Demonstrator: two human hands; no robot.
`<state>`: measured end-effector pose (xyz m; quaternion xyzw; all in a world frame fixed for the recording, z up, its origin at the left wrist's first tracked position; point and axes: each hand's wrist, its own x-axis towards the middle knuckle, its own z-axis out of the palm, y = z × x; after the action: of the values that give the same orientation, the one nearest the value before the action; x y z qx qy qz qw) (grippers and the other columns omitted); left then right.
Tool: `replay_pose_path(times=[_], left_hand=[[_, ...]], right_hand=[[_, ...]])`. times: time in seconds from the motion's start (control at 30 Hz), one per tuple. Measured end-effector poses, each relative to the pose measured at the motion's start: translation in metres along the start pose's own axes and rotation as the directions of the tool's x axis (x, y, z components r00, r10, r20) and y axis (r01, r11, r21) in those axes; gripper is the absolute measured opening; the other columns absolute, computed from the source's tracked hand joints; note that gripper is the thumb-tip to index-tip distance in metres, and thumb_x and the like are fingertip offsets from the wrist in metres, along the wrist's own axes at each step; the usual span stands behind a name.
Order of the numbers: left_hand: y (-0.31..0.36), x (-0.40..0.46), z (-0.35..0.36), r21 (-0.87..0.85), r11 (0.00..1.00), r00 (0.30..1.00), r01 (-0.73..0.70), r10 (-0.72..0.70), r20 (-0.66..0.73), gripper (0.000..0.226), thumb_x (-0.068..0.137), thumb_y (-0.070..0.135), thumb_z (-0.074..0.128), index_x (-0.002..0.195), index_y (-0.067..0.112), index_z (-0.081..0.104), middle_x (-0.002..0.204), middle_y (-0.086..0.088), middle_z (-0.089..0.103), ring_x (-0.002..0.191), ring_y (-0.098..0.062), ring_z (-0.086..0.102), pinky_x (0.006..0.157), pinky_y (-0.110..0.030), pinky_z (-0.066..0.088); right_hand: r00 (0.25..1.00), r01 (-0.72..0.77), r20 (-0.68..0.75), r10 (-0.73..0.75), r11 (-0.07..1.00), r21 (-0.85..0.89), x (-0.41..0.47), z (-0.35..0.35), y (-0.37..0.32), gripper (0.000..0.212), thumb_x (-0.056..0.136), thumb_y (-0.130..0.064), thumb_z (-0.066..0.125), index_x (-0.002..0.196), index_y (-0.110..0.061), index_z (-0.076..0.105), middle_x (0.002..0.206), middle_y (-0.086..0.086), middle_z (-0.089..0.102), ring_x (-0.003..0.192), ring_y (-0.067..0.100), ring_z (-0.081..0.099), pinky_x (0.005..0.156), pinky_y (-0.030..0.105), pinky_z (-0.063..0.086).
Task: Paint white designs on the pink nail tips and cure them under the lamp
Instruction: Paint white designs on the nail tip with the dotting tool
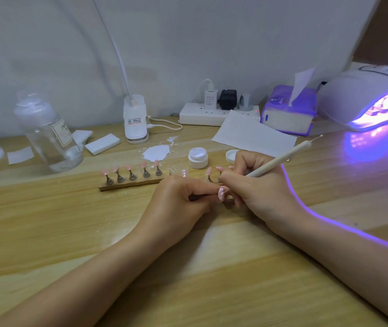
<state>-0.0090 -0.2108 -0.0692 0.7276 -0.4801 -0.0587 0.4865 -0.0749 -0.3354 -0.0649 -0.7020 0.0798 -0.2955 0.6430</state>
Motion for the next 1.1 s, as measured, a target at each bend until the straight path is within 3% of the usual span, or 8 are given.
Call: replay_pose_path(times=[0.13,0.27,0.47,0.63,0.77,0.93,1.03,1.1], left_hand=[[-0.0005,0.0000,-0.0007,0.007,1.000,1.000,0.014,-0.015,0.013,0.021,0.082,0.005,0.066,0.086,0.023,0.076,0.068,0.014,0.070,0.061,0.010,0.045,0.065,-0.010,0.044],[0.0005,-0.0002,-0.0005,-0.002,1.000,1.000,0.029,-0.029,0.001,0.023,0.081,0.001,0.066,0.088,0.021,0.076,0.069,0.019,0.068,0.064,0.016,0.047,0.064,-0.010,0.043],[0.0019,-0.0004,-0.0010,0.007,1.000,1.000,0.014,-0.014,0.022,0.021,0.082,0.004,0.065,0.086,0.022,0.076,0.071,0.024,0.069,0.067,0.022,0.044,0.069,-0.005,0.041],[0.0020,-0.0007,-0.0004,-0.010,0.999,1.000,0.031,-0.031,0.003,0.019,0.082,0.007,0.066,0.087,0.022,0.075,0.070,0.006,0.072,0.058,0.008,0.044,0.066,-0.008,0.042],[0.0022,-0.0006,-0.0014,0.012,1.000,0.999,0.028,-0.028,0.030,0.023,0.082,0.001,0.065,0.087,0.020,0.076,0.065,0.012,0.068,0.063,0.013,0.043,0.069,-0.007,0.041],[0.0009,-0.0006,-0.0008,-0.001,0.999,0.999,0.034,-0.034,0.013,0.021,0.082,0.005,0.066,0.088,0.023,0.076,0.069,0.004,0.071,0.061,0.006,0.044,0.063,-0.019,0.045],[0.0013,-0.0004,-0.0009,0.003,1.000,0.999,0.026,-0.026,0.029,0.020,0.083,0.006,0.065,0.085,0.022,0.076,0.068,-0.002,0.069,0.062,0.005,0.042,0.069,-0.008,0.040],[0.0019,-0.0005,-0.0010,0.006,1.000,0.999,0.026,-0.027,0.031,0.019,0.083,0.006,0.065,0.084,0.021,0.076,0.064,0.008,0.068,0.063,0.010,0.042,0.071,-0.005,0.038]], right_hand=[[1.000,0.002,0.020,-0.001,1.000,-0.024,0.0006,-0.0006,0.0004,0.039,0.075,0.005,0.060,0.047,-0.009,0.036,0.030,-0.001,0.043,0.037,0.010,0.049,0.075,0.032,0.050],[1.000,-0.007,0.012,0.007,1.000,-0.006,-0.0005,0.0005,-0.0012,0.038,0.074,0.007,0.058,0.048,-0.008,0.035,0.029,-0.001,0.041,0.031,0.003,0.044,0.077,0.036,0.046],[1.000,0.003,0.014,-0.003,1.000,-0.031,-0.0002,0.0000,-0.0011,0.039,0.075,0.005,0.060,0.047,-0.008,0.036,0.029,-0.002,0.042,0.037,0.007,0.049,0.077,0.037,0.046],[1.000,0.012,-0.002,-0.012,1.000,-0.019,0.0003,-0.0008,-0.0004,0.038,0.074,0.008,0.056,0.047,-0.008,0.035,0.029,-0.004,0.042,0.038,0.009,0.050,0.067,0.024,0.053],[1.000,0.005,0.014,-0.005,0.999,-0.032,0.0001,-0.0001,-0.0017,0.040,0.076,0.006,0.059,0.047,-0.009,0.036,0.030,-0.005,0.045,0.050,0.022,0.053,0.076,0.039,0.044],[1.000,-0.009,-0.002,0.009,1.000,-0.005,0.0000,0.0001,-0.0021,0.038,0.074,0.004,0.059,0.047,-0.010,0.036,0.030,0.000,0.043,0.052,0.019,0.059,0.073,0.037,0.044],[1.000,-0.002,0.013,0.003,0.999,-0.042,-0.0006,0.0009,-0.0028,0.040,0.075,0.005,0.060,0.046,-0.009,0.037,0.030,-0.005,0.045,0.039,0.010,0.048,0.078,0.042,0.045],[1.000,-0.001,0.023,0.002,0.999,-0.051,-0.0013,0.0012,-0.0035,0.039,0.074,0.002,0.062,0.046,-0.009,0.038,0.031,-0.006,0.046,0.038,0.010,0.046,0.078,0.045,0.043]])
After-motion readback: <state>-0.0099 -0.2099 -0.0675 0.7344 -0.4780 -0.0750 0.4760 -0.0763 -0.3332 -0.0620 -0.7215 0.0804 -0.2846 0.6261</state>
